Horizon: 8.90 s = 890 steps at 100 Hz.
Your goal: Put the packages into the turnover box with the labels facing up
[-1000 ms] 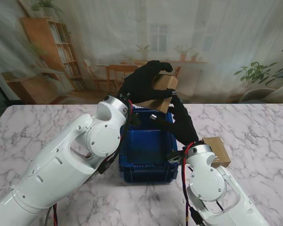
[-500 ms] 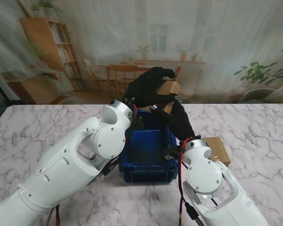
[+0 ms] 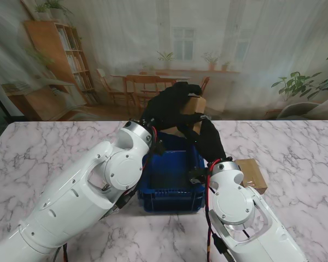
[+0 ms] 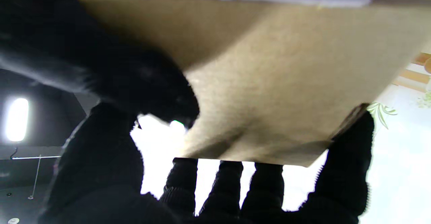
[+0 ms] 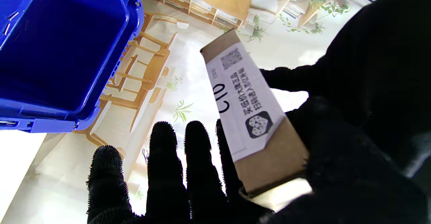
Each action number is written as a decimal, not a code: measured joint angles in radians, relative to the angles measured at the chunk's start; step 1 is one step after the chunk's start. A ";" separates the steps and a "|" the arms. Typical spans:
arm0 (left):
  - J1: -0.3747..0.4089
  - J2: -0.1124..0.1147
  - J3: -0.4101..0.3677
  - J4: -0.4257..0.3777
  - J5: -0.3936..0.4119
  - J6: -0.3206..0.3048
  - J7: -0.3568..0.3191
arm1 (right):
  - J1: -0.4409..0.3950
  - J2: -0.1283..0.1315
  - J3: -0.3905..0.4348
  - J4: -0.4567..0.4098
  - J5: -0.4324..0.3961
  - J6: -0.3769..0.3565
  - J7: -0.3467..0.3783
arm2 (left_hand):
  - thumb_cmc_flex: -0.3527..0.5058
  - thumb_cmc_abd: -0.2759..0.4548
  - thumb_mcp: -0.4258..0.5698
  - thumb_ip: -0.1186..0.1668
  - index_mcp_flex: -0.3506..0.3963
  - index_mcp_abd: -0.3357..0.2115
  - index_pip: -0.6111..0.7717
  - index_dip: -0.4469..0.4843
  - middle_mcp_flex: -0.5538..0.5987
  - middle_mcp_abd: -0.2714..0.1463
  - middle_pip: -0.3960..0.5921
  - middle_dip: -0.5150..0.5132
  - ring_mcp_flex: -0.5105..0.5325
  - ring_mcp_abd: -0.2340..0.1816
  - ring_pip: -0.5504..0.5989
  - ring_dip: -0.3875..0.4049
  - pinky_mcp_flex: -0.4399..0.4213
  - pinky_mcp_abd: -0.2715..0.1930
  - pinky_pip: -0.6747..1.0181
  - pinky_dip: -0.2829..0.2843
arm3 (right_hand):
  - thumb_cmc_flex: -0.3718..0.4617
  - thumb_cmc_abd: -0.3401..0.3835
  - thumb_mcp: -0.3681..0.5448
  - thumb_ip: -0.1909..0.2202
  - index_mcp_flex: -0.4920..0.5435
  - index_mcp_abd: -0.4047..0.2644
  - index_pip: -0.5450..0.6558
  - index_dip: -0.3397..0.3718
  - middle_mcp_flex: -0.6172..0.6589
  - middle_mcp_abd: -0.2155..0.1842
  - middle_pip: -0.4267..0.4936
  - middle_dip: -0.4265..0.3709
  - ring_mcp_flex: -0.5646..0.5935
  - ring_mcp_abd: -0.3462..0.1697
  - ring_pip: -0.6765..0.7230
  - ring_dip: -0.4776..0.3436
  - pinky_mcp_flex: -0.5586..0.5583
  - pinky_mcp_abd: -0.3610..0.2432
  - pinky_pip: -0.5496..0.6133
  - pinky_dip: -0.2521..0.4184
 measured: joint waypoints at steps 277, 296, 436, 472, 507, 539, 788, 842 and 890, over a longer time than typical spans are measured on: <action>-0.200 0.123 -0.030 0.101 -0.286 0.040 -0.633 | 0.102 0.096 0.000 0.289 -0.761 -0.226 -0.098 | -0.147 0.080 -0.162 -0.150 -0.148 0.033 -0.405 -0.379 -0.126 0.027 -0.403 -0.576 -0.005 0.123 -0.169 -0.524 -0.114 -0.405 -0.204 -0.083 | 0.140 -0.153 0.021 -0.140 0.241 0.001 0.153 -0.181 0.552 -0.027 0.185 0.126 0.525 -0.001 0.400 0.134 0.183 -0.003 0.633 -0.267; -0.204 0.137 -0.049 0.103 -0.283 -0.026 -0.683 | 0.102 0.096 0.000 0.291 -0.762 -0.224 -0.094 | 0.141 0.017 -0.123 -0.094 -0.147 -0.025 -0.404 -0.377 -0.126 0.001 -0.403 -0.576 0.008 0.099 -0.169 -0.527 -0.105 -0.383 -0.201 -0.083 | 0.140 -0.153 0.021 -0.140 0.241 0.001 0.153 -0.181 0.552 -0.027 0.185 0.126 0.523 -0.002 0.399 0.134 0.181 -0.003 0.625 -0.268; -0.166 0.091 0.003 0.200 -0.177 -0.220 -0.412 | 0.058 0.096 0.024 0.240 -0.661 -0.231 -0.018 | 0.389 -0.047 -0.149 -0.112 0.168 -0.089 0.155 0.048 0.521 -0.104 -0.235 0.271 0.389 -0.013 0.110 0.011 0.044 -0.484 0.217 0.202 | -0.044 -0.101 0.109 -0.044 0.210 -0.070 -0.056 -0.126 0.400 -0.050 0.145 0.109 0.399 -0.007 0.322 0.135 0.110 -0.002 0.568 -0.280; -0.108 0.078 -0.034 0.236 -0.111 -0.348 -0.277 | -0.044 0.087 0.097 0.124 -0.529 -0.245 0.053 | 0.389 -0.047 -0.149 -0.113 0.168 -0.085 0.176 0.024 0.521 -0.110 -0.231 0.271 0.415 -0.038 0.146 0.022 0.048 -0.497 0.217 0.202 | -0.140 -0.079 0.017 -0.034 0.061 -0.077 -0.232 -0.127 0.198 -0.037 0.044 0.065 0.241 -0.006 0.280 0.130 0.067 -0.002 0.531 -0.269; 0.004 0.079 -0.149 0.217 0.023 -0.563 -0.176 | -0.119 0.087 0.180 0.078 -0.510 -0.299 0.069 | 0.389 -0.047 -0.149 -0.113 0.166 -0.074 0.182 0.012 0.521 -0.108 -0.217 0.271 0.415 -0.046 0.169 0.025 0.048 -0.507 0.217 0.202 | -0.265 -0.102 -0.036 -0.034 -0.121 -0.049 -0.426 -0.184 -0.180 -0.024 -0.084 -0.030 0.007 -0.008 0.120 0.068 0.020 -0.014 0.464 -0.210; 0.070 0.095 -0.217 0.182 0.138 -0.694 -0.103 | -0.140 0.104 0.257 0.046 -0.270 -0.296 0.309 | 0.388 -0.047 -0.149 -0.113 0.164 -0.073 0.191 0.001 0.521 -0.108 -0.208 0.271 0.415 -0.049 0.178 0.026 0.048 -0.509 0.217 0.202 | -0.437 -0.204 0.053 -0.065 -0.207 -0.014 -0.644 -0.220 -0.256 0.013 -0.232 -0.110 -0.079 0.019 -0.048 0.000 -0.016 -0.013 0.272 -0.191; 0.076 0.096 -0.194 0.157 0.146 -0.739 -0.067 | -0.015 0.127 0.198 0.091 0.228 -0.182 0.520 | 0.377 -0.013 -0.160 -0.113 0.144 -0.070 0.178 -0.128 0.491 -0.122 -0.169 0.260 0.399 -0.056 0.231 0.042 0.033 -0.523 0.219 0.201 | -0.064 -0.415 0.071 -0.190 -0.054 -0.272 0.158 0.110 -0.157 0.015 0.144 0.287 0.183 0.319 0.075 0.177 0.238 0.090 0.674 -0.175; 0.080 0.106 -0.194 0.148 0.131 -0.706 -0.120 | -0.017 0.109 0.185 0.091 0.193 -0.205 0.423 | 0.140 0.088 -0.156 -0.111 0.068 -0.036 -0.148 -0.301 0.152 -0.096 -0.145 -0.330 0.296 -0.016 0.180 -0.036 -0.054 -0.507 0.118 0.178 | -0.016 -0.538 0.070 -0.218 0.056 -0.364 0.340 0.123 -0.053 -0.023 0.246 0.350 0.279 0.342 0.074 0.177 0.360 0.125 0.747 -0.196; 0.070 0.114 -0.188 0.143 -0.115 -0.613 -0.274 | -0.017 0.085 0.171 0.094 0.148 -0.223 0.337 | -0.182 0.050 -0.142 -0.122 -0.042 0.017 -0.371 -0.384 -0.027 0.000 -0.370 -0.517 0.082 0.016 -0.123 -0.391 -0.175 -0.482 -0.153 0.084 | -0.016 -0.560 0.067 -0.238 0.131 -0.380 0.378 0.135 0.025 -0.045 0.278 0.359 0.320 0.349 0.073 0.175 0.407 0.141 0.765 -0.208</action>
